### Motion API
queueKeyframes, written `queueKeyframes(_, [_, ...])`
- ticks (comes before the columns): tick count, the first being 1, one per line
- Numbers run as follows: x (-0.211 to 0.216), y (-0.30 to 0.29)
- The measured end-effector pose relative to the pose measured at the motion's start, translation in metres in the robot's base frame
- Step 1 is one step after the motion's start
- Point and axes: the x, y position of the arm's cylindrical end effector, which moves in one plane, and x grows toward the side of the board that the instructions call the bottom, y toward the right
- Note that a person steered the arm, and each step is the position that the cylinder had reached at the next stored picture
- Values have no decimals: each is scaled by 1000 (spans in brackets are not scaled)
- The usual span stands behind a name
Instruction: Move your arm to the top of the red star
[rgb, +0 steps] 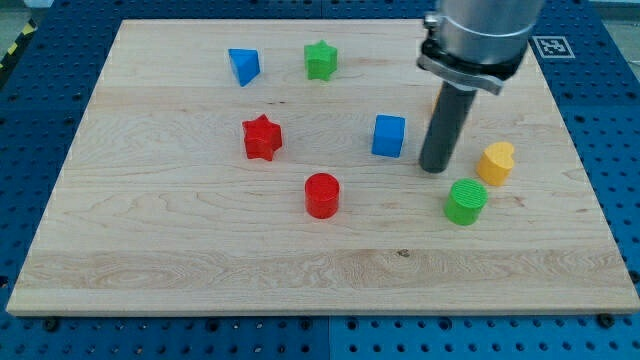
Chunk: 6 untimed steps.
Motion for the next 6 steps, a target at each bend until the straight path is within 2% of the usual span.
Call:
queueKeyframes(2, [-18,-17])
queueKeyframes(5, [-18,-36])
queueKeyframes(6, [-5,-33])
